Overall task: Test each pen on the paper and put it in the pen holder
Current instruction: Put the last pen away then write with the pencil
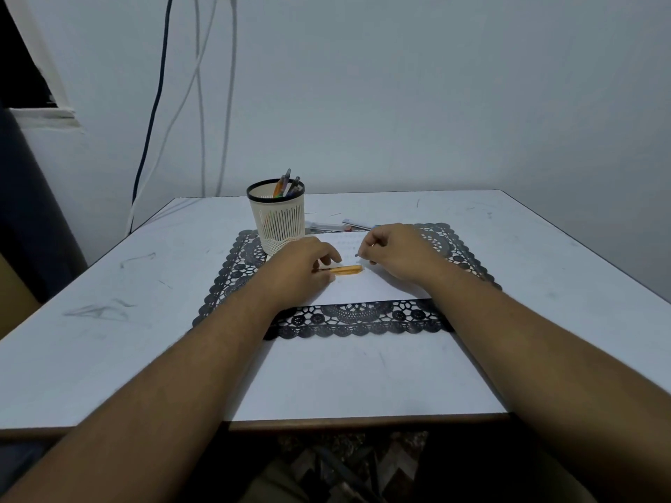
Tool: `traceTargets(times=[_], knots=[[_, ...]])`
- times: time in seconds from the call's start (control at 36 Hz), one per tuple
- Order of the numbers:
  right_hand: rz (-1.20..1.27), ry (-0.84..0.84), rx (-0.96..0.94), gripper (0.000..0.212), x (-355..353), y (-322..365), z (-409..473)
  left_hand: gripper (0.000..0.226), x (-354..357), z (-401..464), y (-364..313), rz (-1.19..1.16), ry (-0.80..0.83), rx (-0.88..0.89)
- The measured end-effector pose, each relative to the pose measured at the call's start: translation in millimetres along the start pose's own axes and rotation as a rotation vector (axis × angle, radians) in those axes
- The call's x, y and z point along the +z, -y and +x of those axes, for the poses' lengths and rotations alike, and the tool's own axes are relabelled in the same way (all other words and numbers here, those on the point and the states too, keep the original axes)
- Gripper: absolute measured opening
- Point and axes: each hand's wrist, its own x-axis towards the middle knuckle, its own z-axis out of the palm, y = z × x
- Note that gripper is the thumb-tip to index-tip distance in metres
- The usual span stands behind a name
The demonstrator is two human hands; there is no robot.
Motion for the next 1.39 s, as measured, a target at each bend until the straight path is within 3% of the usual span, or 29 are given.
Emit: traceTargets(times=[0.28,0.64,0.78,0.89,1.22,1.39], knots=[[0.028,0.051,-0.041,0.011,9.1,0.9,2.7,0.01,-13.9,-6.1,12.6,-0.042,0.035,-0.116],[0.062,0.088,-0.022,0.014,13.1,3.8,4.7,0.009,-12.9,-6.4,10.9,-0.099,0.04,-0.124],[0.191,0.031,0.022,0.01,-0.3,-3.6,2.0,0.009,-13.7,-6.5,9.0,-0.079,0.044,-0.117],[0.409,0.085,0.082,0.012,0.2,-5.5,-0.4,0.009,-13.6,-6.8,9.0,-0.074,0.047,-0.12],[0.089,0.098,-0.019,0.01,12.7,0.0,5.2,0.01,-11.8,-7.6,9.5,-0.072,0.041,-0.11],[0.094,-0.131,0.104,0.008,-11.7,-18.8,35.6,0.01,-10.5,-7.1,8.8,-0.071,0.042,-0.108]])
